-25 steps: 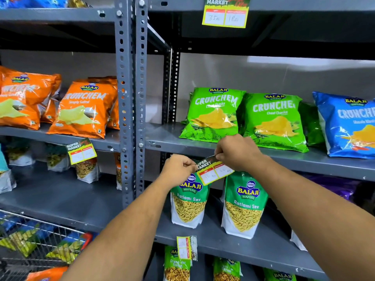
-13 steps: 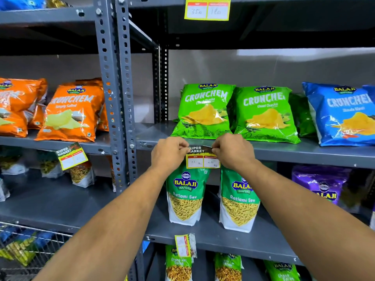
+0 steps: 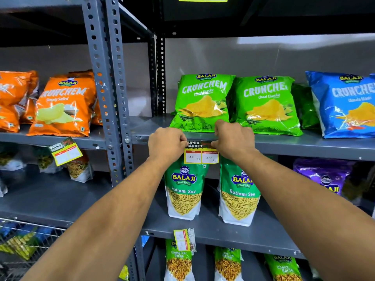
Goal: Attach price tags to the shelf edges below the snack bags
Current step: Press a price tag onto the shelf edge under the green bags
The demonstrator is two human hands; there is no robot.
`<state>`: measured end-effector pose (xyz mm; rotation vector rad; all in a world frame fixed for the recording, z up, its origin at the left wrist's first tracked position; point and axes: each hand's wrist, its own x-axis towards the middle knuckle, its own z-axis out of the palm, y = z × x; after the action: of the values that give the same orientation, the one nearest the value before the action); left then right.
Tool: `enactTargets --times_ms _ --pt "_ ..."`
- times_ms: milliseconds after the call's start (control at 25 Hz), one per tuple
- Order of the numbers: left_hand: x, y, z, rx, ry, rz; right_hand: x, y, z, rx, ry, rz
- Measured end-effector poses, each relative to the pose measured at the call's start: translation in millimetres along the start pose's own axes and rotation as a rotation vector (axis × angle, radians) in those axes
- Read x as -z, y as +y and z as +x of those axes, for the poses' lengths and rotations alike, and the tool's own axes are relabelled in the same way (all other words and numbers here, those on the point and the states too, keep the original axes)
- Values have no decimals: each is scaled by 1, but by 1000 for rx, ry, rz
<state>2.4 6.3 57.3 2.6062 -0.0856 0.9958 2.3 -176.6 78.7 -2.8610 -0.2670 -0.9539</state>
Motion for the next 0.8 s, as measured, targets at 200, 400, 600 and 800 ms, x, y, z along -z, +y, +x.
enactTargets --times_ms 200,400,600,800 --pt "5 -1 11 -32 69 49 1 1 9 -46 42 -30" --pt "9 6 -1 -72 67 156 5 8 -5 -36 46 -78" --pt "20 7 2 -286 144 239 20 59 -19 -1 180 -56" --pt "22 56 11 -375 215 284 52 158 -44 74 213 -304"
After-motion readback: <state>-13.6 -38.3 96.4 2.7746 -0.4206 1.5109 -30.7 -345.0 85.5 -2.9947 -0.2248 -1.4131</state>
